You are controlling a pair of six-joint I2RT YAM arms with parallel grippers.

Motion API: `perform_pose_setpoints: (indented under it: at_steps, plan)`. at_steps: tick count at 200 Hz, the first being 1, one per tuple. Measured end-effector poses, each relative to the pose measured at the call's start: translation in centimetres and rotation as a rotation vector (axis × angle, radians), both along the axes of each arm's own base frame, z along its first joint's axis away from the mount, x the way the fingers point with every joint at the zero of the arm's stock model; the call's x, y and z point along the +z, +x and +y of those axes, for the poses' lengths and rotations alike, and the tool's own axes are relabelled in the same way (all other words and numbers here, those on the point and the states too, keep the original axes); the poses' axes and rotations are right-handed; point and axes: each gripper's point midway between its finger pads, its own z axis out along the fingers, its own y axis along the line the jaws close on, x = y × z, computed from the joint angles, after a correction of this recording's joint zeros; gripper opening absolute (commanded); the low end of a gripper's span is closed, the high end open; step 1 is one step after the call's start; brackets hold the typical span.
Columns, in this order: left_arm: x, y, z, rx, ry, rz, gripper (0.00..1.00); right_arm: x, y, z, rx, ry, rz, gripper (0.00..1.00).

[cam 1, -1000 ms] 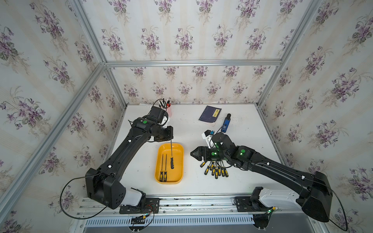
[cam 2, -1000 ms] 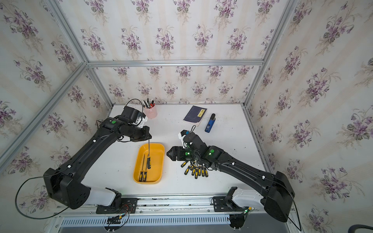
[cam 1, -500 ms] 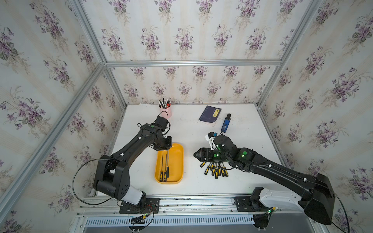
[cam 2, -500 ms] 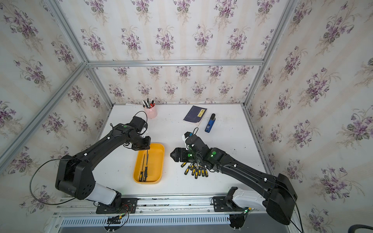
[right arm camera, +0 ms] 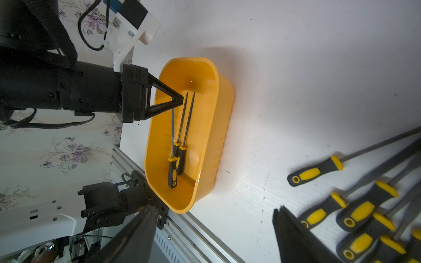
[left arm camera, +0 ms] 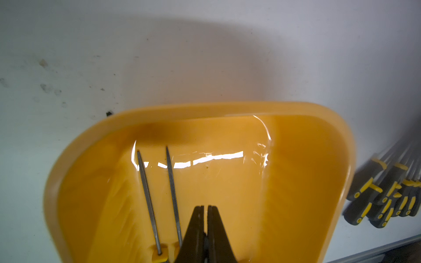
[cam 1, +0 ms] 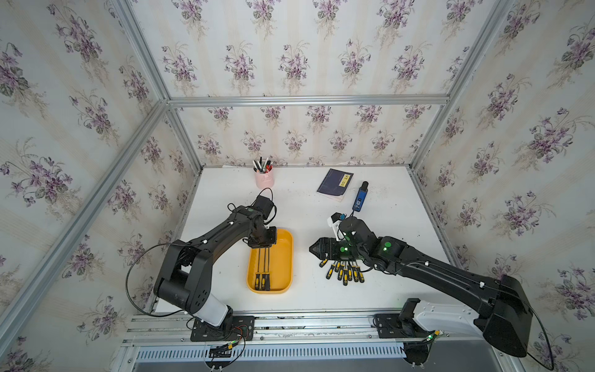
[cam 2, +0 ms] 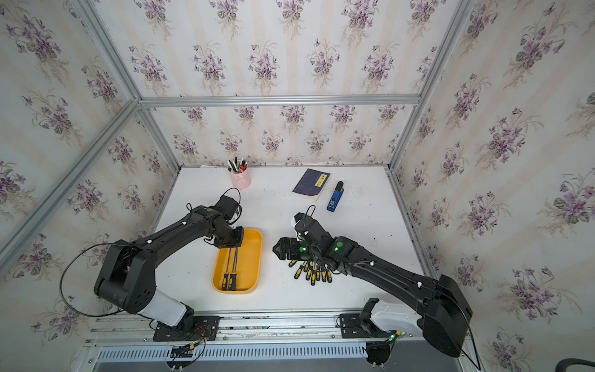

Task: Put the file tool into the storage box
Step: Place the file tool in the storage box.

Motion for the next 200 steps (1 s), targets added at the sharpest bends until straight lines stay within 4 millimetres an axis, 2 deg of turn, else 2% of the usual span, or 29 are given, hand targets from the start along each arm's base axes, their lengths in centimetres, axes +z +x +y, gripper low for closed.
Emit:
perform_pose_setpoints:
  at_steps: [121, 172, 200]
  plan:
    - [-2.7, 0.2, -0.1, -0.001, 0.048, 0.026, 0.00, -1.2, 0.4, -0.4, -0.014, -0.026, 0.020, 0.86]
    - [-3.3, 0.1, -0.2, -0.007, 0.057, 0.031, 0.00, -1.4, 0.3, -0.8, -0.019, -0.027, 0.019, 0.86]
    - [-3.4, 0.1, -0.2, -0.010, 0.058, 0.029, 0.10, -1.6, 0.2, -1.1, -0.022, -0.030, 0.023, 0.86]
